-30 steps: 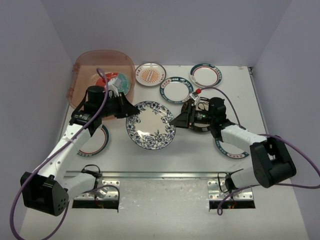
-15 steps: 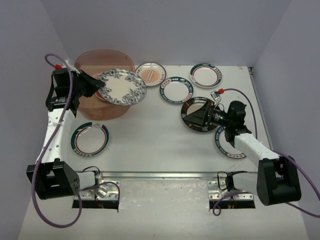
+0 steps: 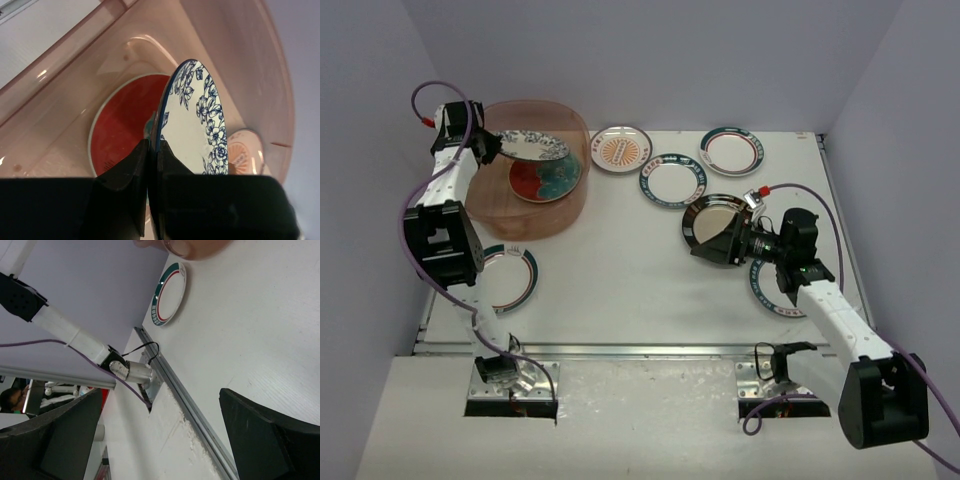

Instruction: Place the plates into the plastic bin on the countertop

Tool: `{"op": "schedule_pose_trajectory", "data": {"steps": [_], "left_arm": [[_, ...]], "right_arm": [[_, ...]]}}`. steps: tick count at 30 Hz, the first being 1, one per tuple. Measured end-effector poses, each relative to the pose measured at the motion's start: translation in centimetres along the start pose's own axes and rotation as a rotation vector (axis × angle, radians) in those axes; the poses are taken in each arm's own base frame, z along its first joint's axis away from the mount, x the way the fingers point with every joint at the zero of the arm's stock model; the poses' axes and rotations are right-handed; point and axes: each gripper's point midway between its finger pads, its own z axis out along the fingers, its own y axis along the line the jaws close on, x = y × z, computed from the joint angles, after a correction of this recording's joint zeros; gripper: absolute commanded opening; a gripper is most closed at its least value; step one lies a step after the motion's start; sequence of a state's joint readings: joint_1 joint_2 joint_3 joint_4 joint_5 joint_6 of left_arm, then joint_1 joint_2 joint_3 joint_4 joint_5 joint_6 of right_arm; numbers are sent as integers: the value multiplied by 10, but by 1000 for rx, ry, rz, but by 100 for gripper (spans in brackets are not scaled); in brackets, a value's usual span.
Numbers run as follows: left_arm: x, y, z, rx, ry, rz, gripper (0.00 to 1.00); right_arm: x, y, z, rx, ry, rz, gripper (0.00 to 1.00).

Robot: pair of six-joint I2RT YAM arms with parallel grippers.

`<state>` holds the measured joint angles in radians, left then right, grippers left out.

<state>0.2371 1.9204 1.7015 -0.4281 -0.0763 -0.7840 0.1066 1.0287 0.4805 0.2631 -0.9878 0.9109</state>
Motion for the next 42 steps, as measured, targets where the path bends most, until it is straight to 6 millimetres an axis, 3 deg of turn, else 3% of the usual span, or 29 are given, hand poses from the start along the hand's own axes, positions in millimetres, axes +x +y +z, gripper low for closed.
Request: {"op": "schedule_pose_trajectory", "data": {"steps": [2, 7, 10, 11, 13, 16, 24, 32, 35, 37, 39, 42], "left_arm": [[9, 11, 16, -38, 22, 20, 1], [32, 32, 35, -99, 99, 63, 5], [42, 39, 46, -118, 137, 76, 32], [45, 40, 49, -119, 145, 76, 53], [47, 39, 52, -114, 152, 62, 80], [46, 37, 53, -108, 146, 56, 100], [44, 18, 51, -106, 128, 92, 100], [49, 11, 47, -121, 147, 127, 100], [41, -4, 24, -89, 131, 141, 100], [30, -25, -9, -25, 93, 168, 100], [19, -56, -62, 74, 45, 195, 100], [7, -114, -174, 348, -70, 249, 100]], "right_arm": [[2, 0, -1, 5, 2, -5, 99], [5, -4, -3, 32, 2, -2, 99], [6, -8, -3, 53, 0, 8, 99], [6, -9, -3, 61, -1, 10, 99], [7, -13, -4, 78, -2, 11, 99], [8, -17, -5, 106, -7, 10, 99], [2, -45, -12, 290, -57, 45, 99], [-22, -71, -29, 535, -150, 50, 99], [-23, -85, -35, 613, -169, 65, 99], [-25, -97, -39, 672, -180, 77, 99], [-27, -105, -39, 705, -178, 90, 99], [-33, -118, -42, 773, -180, 117, 99]]}}
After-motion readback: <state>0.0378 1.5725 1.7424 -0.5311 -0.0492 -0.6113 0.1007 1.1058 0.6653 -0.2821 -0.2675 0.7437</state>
